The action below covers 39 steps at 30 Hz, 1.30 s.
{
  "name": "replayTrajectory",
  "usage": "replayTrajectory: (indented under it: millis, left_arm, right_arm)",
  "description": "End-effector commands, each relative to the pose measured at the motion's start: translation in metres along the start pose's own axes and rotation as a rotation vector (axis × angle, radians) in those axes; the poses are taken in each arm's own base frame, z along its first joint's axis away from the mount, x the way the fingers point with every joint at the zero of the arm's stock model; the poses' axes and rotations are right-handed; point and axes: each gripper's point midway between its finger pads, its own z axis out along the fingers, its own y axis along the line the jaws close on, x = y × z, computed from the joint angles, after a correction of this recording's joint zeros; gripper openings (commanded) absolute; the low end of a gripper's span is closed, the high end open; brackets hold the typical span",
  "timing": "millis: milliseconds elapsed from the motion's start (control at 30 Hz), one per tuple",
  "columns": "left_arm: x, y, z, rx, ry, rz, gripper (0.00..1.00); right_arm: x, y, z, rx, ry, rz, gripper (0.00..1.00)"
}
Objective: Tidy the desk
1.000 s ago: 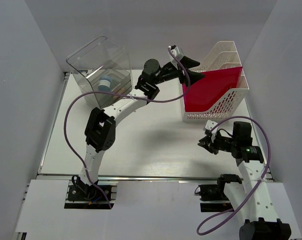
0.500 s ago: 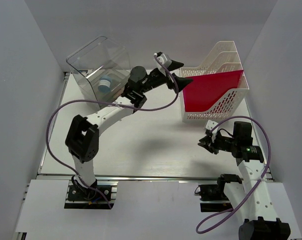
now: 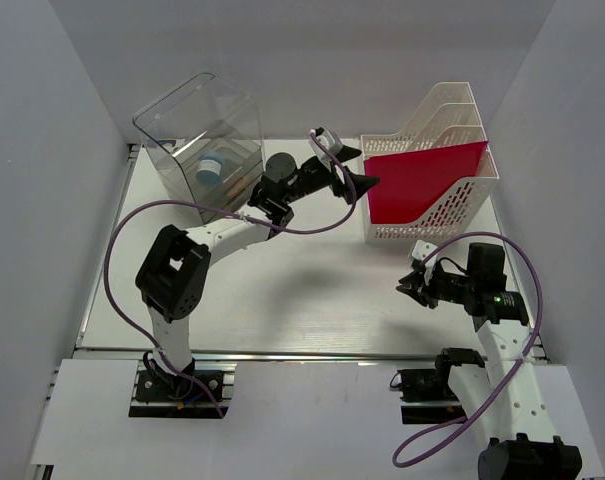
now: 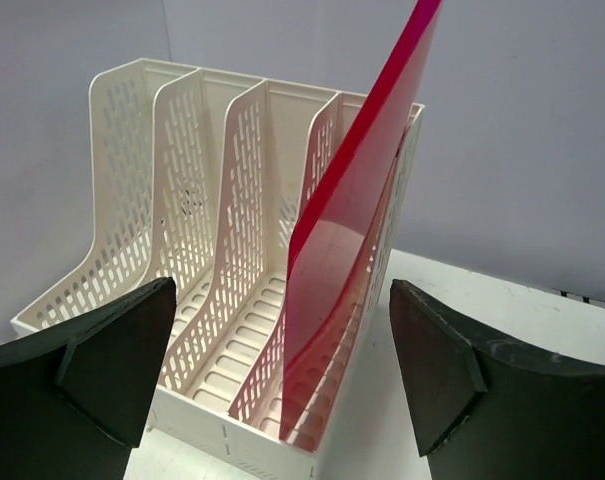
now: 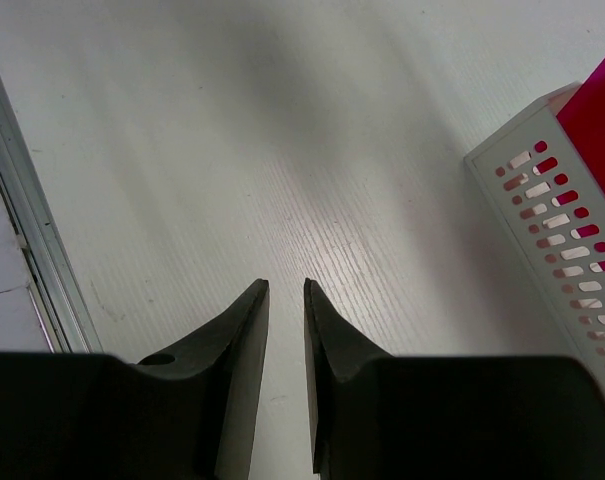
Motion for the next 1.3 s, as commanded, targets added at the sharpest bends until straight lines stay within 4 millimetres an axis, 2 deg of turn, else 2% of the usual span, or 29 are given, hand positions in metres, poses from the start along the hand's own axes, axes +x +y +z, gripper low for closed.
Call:
replayTrajectory:
  millis: [0,133,167,200,267,300,333,400,433,500,533,567,767,800,900,933,967,1033,1100,1167,1200,1267]
  left_arm:
    - [-0.017,0.003,0.000,-0.017,-0.053,0.033,0.96]
    - [-0.008,0.003,0.007,0.009,-0.053,0.012,0.93]
    - [-0.004,-0.002,0.010,0.024,-0.051,0.003,0.91]
    - [0.005,-0.001,0.012,0.026,-0.041,-0.015,0.86]
    - [0.006,-0.007,0.018,0.052,-0.051,-0.032,0.80]
    - [0.015,-0.006,0.020,0.053,-0.042,-0.046,0.75]
    - [0.014,-0.006,0.021,0.062,-0.056,-0.049,0.65]
    - [0.019,-0.008,0.024,0.077,-0.063,-0.084,0.51]
    - [0.017,-0.008,0.025,0.080,-0.074,-0.085,0.38]
    - [0.017,-0.009,0.028,0.093,-0.071,-0.087,0.24]
    - [0.017,-0.008,0.029,0.094,-0.072,-0.091,0.04]
    - [0.016,-0.008,0.030,0.093,-0.075,-0.092,0.00]
    - [0.000,-0.011,0.035,0.120,-0.096,-0.069,0.00]
    - [-0.008,-0.011,0.038,0.129,-0.102,-0.059,0.00]
    - [-0.007,-0.017,0.041,0.180,-0.084,-0.045,0.00]
    - [-0.014,-0.019,0.043,0.198,-0.090,-0.023,0.00]
    - [-0.008,-0.019,0.045,0.208,-0.064,-0.028,0.00]
    - [-0.013,-0.026,0.047,0.261,-0.060,-0.007,0.00]
    - [-0.006,-0.029,0.049,0.293,-0.032,-0.020,0.00]
    - [-0.008,-0.032,0.052,0.329,-0.022,-0.012,0.00]
    - [0.004,-0.031,0.053,0.332,0.016,-0.030,0.00]
    - [0.008,-0.029,0.055,0.331,0.040,-0.017,0.00]
  right_arm:
    - [-0.001,0.002,0.000,-0.015,-0.014,-0.001,0.27]
    - [-0.001,0.002,0.001,-0.015,-0.014,-0.001,0.27]
    - [-0.001,0.002,0.000,-0.012,-0.012,-0.002,0.27]
    - [-0.001,0.002,0.000,-0.014,-0.013,0.001,0.27]
    - [0.000,0.002,0.001,-0.014,-0.010,0.004,0.27]
    - [0.000,0.002,0.001,-0.014,-0.010,0.005,0.27]
    - [0.000,0.001,0.001,-0.012,-0.011,0.003,0.27]
    - [0.000,0.002,0.001,-0.014,-0.011,0.002,0.27]
    - [0.000,0.002,0.001,-0.015,-0.009,0.006,0.27]
    - [0.000,0.001,0.001,-0.012,-0.010,0.003,0.27]
    - [0.000,0.001,0.001,-0.012,-0.011,0.001,0.27]
    - [0.000,0.002,0.001,-0.015,-0.011,0.005,0.27]
    - [0.000,0.002,0.001,-0.015,-0.010,0.008,0.27]
    - [0.000,0.001,0.001,-0.014,-0.011,0.009,0.27]
    - [0.000,0.001,0.001,-0.014,-0.011,0.008,0.27]
    - [0.000,0.002,0.001,-0.014,-0.011,0.009,0.27]
    - [0.000,0.002,0.001,-0.014,-0.011,0.009,0.27]
    - [0.001,0.002,0.001,-0.015,-0.010,0.010,0.27]
    - [0.001,0.002,0.001,-0.017,-0.011,0.012,0.27]
    - [0.000,0.002,0.001,-0.017,-0.011,0.008,0.27]
    - [0.001,0.002,0.001,-0.018,-0.010,0.012,0.27]
    - [0.000,0.002,0.001,-0.018,-0.011,0.010,0.27]
